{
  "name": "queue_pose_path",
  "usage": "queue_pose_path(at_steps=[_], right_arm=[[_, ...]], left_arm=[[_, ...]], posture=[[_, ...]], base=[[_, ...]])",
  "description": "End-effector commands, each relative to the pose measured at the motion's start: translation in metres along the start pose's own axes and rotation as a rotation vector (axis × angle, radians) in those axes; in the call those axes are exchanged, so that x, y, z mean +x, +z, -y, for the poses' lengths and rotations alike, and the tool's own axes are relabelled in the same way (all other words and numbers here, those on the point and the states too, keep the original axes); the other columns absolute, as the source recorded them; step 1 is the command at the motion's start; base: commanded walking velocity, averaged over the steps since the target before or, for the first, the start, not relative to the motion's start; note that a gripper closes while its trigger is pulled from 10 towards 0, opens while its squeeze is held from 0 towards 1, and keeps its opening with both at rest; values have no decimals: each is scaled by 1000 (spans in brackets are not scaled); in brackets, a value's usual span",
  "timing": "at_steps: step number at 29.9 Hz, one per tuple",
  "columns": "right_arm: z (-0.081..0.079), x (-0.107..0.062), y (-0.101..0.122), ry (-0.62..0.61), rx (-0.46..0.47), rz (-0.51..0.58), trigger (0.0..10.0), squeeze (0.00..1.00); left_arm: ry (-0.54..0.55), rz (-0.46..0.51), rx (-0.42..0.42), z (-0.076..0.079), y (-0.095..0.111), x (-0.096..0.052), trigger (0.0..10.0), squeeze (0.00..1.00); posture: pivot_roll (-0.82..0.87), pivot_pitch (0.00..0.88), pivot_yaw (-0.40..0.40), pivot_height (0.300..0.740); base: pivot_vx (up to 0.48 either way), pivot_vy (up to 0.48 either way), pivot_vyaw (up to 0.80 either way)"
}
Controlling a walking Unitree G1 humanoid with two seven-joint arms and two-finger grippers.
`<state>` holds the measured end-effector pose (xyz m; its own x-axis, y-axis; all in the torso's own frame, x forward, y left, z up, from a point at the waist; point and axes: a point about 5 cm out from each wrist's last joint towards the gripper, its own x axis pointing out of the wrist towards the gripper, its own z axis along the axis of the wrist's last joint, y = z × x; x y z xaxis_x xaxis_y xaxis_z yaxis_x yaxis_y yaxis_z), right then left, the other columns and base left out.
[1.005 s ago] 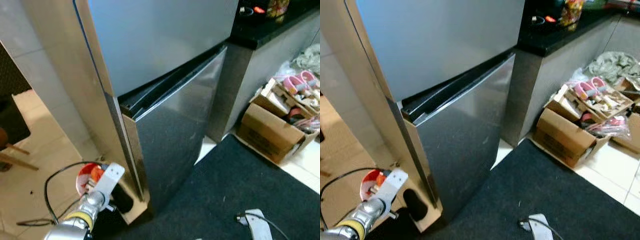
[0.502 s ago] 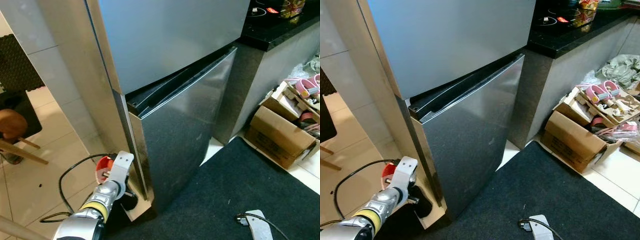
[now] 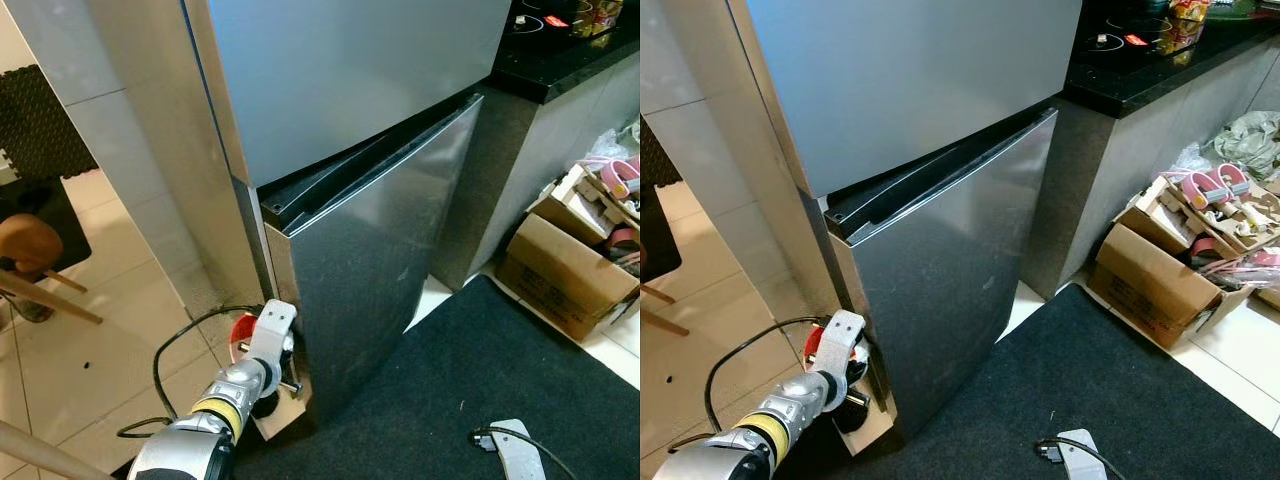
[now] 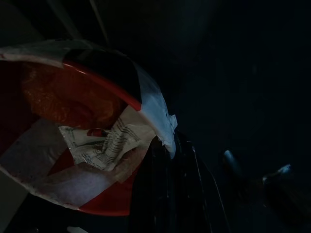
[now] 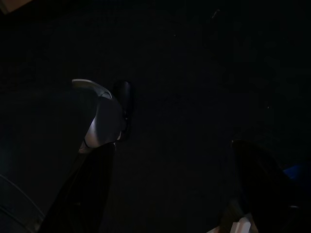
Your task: Restocking fridge
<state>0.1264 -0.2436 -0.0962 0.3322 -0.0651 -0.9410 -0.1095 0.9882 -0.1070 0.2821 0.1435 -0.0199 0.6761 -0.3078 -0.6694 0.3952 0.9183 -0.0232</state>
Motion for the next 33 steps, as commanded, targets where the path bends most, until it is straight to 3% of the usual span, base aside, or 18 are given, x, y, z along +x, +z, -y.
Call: queue_pose_path(at_steps=[1, 5, 14, 20, 27, 30, 33], right_arm=[[0, 0, 0, -5, 15, 9, 10000, 0], [0, 0, 0, -5, 13, 8, 10000, 0], [-1, 0, 0, -3, 7, 7, 10000, 0], [-3, 1, -1, -1, 0, 7, 10000, 0], [-4, 1, -1, -1, 0, 9, 10000, 0], [-9, 1, -9, 1, -6, -1, 10000, 0], [-11, 1, -13, 0, -11, -9, 10000, 0]], left_arm=[[-50, 8, 35, 8, 4, 2, 10000, 0], [-90, -15, 80, 13, 0, 2, 10000, 0], [-119, -65, 152, 1, -5, -3, 10000, 0], [63, -35, 118, -35, 4, -12, 10000, 0], [139, -15, 99, -47, 8, -16, 10000, 0], [202, 36, 54, -59, 21, -19, 10000, 0], [206, 57, 34, -61, 27, -20, 10000, 0]], posture=[[-74, 0, 39, 740], [-76, 0, 40, 740], [-74, 0, 39, 740], [-74, 0, 45, 740], [-78, 0, 55, 740], [-86, 42, 67, 740], [-90, 52, 70, 740]], base=[[0, 0, 0], [0, 0, 0], [0, 0, 0], [0, 0, 0], [0, 0, 0], [0, 0, 0], [0, 0, 0]])
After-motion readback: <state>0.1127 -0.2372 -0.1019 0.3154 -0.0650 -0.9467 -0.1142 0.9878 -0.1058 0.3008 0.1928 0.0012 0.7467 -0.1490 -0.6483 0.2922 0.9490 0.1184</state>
